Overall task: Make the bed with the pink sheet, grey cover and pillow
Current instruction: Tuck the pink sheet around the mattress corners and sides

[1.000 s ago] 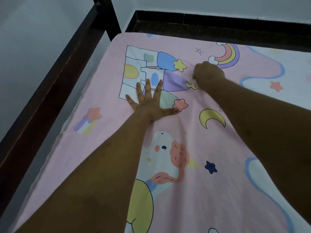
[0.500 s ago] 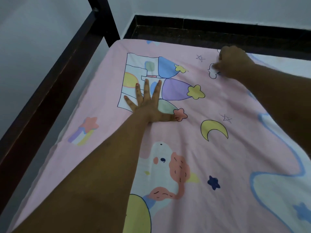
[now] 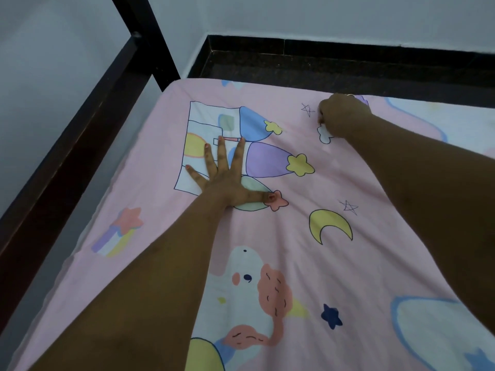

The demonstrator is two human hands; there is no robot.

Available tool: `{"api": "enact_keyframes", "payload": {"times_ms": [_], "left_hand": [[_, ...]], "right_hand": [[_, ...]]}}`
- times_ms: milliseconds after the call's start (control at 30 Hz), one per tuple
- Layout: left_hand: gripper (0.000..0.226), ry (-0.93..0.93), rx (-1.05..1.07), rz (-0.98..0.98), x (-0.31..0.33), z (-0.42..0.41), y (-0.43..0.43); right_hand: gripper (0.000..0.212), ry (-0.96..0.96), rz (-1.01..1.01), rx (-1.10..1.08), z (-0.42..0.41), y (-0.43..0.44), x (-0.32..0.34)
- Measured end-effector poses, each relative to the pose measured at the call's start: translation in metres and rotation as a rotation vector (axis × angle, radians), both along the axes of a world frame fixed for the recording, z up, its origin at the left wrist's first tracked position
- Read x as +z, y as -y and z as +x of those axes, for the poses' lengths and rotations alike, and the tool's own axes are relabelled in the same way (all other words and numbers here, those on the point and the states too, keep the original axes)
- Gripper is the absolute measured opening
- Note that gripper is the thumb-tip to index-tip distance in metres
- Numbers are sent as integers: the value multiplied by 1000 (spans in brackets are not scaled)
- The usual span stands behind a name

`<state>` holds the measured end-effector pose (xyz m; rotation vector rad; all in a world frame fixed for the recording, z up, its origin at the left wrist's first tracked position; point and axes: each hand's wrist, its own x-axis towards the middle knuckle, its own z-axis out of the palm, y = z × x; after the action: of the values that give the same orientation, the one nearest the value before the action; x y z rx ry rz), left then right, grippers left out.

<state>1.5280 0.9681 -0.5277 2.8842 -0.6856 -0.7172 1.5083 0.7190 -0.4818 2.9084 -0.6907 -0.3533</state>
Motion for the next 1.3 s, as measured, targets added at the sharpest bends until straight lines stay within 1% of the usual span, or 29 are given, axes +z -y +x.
{"api": "enact_keyframes", "payload": {"times_ms": [133,233,333,367,433,567,600,633,700,767,833,867,967,1033,1100,1133,1200,1300], "left_hand": [[140,6,6,-7,-2,3,2],[140,21,3,-10,-3,6,4],[139,21,5,-39,-3,9,5],[140,20,4,-42,-2,10,5],[141,20,5,-43,-4,11,5],[141,41,-3,-58,-8,12,8],[141,43,-2,-63,-9,12,8],[141,50,-3,-61,-10,13,8],[140,61,-3,-53,-10,13,7],[132,84,1,-46,-11,13,6],[117,118,5,-31,-12,12,6],[112,123,10,-24,-12,11,6],[106,102,-5,-17,-10,12,5],[98,29,-37,-46,7,18,-2],[84,-51,-77,-125,26,22,-18],[75,-46,-100,-161,30,19,-30],[61,67,-108,-192,28,3,-76],[53,262,16,-207,16,-40,-180]], "right_hand": [[26,127,-14,63,-3,8,4],[27,230,-88,40,7,23,23],[27,264,-93,-15,7,20,14],[29,266,-65,-50,5,15,4],[39,251,-46,-96,3,4,-14],[58,238,-99,-65,0,-3,-14],[62,259,-111,-40,-3,-8,-13],[63,291,-98,-11,-8,-18,-15],[58,333,-6,40,-26,-56,-27],[53,397,125,105,-58,-112,-52],[53,403,165,187,-85,-156,-75],[51,402,164,203,-90,-164,-83],[52,408,155,178,-83,-158,-86],[58,361,170,208,-77,-154,-78],[66,281,182,232,-72,-155,-70],[67,248,153,228,-70,-152,-68],[64,197,68,198,-66,-152,-60],[56,109,-123,78,-69,-159,-47]]}}
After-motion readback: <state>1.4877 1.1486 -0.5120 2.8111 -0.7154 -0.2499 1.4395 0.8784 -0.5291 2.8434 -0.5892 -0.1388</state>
